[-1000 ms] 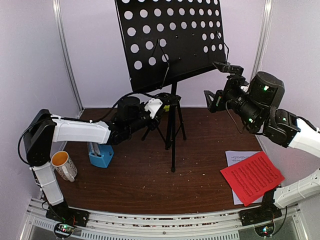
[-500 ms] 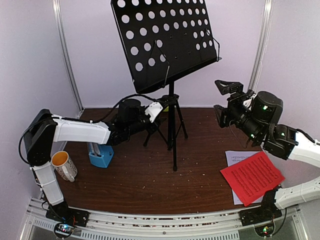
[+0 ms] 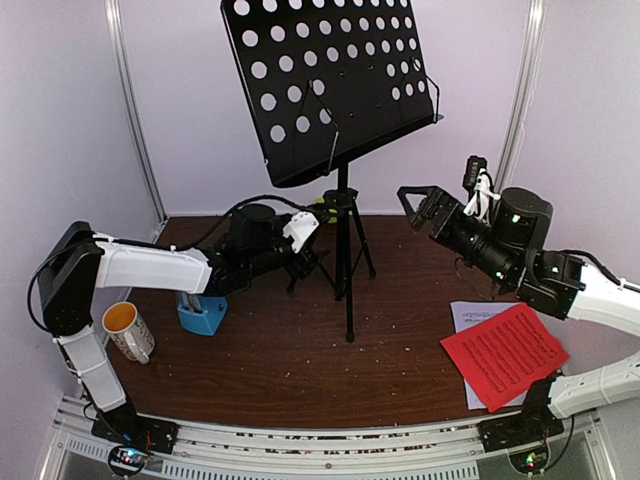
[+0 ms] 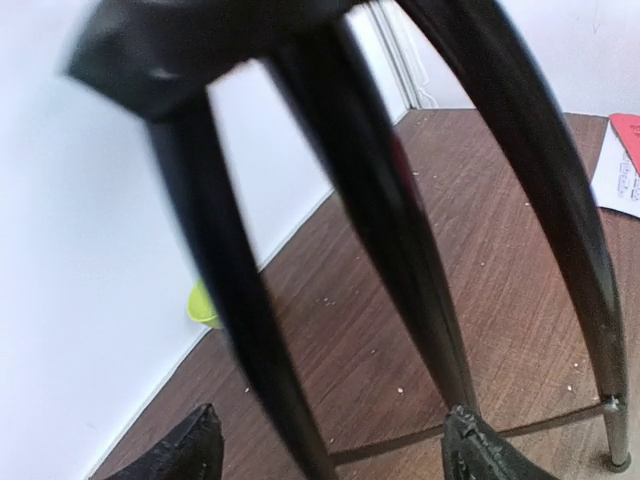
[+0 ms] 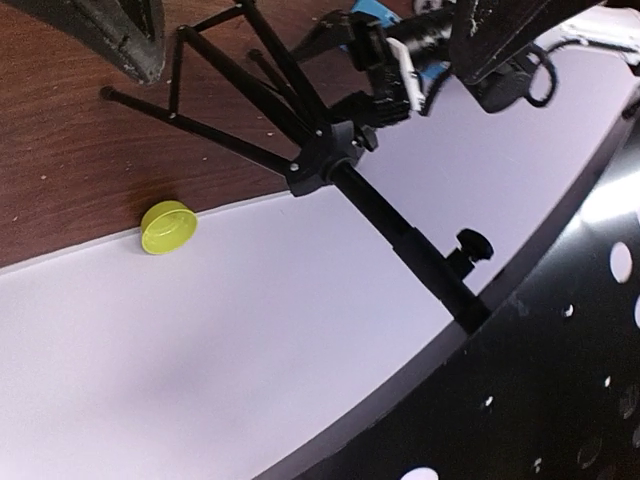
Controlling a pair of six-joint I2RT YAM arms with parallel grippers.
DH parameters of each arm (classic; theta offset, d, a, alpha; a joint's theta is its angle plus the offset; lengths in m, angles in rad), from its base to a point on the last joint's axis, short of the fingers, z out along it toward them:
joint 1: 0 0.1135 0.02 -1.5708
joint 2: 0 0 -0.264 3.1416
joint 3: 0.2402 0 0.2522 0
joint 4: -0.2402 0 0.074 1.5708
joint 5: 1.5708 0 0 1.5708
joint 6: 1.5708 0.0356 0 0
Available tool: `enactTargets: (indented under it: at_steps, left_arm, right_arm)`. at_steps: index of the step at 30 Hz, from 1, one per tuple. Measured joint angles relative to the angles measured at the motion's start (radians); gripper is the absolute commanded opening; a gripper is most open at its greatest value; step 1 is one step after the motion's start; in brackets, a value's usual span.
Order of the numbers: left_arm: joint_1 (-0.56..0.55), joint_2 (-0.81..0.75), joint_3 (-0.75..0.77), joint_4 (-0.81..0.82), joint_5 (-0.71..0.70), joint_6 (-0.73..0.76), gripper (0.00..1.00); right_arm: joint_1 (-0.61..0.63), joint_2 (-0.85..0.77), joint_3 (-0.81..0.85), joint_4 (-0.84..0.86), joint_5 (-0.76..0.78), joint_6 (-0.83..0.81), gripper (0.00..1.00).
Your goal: Set up the instrument practice props
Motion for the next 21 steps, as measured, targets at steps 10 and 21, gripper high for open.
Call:
enactTargets:
  at_steps: [10,21]
  left_arm:
    - [-0.018,-0.276,-0.171,-0.014,-0.096,-0.164,0.77]
    - [-0.179,-0.359,-0.194,-0.116,-0.11,-0.504,0.69]
  right_arm:
    - [-0.058,0.048,-0.012,-0.039,-0.137,-0.409,1.0]
    - [-0.097,0.28,0.086,-0.119,-0.332,-0.57,0.99]
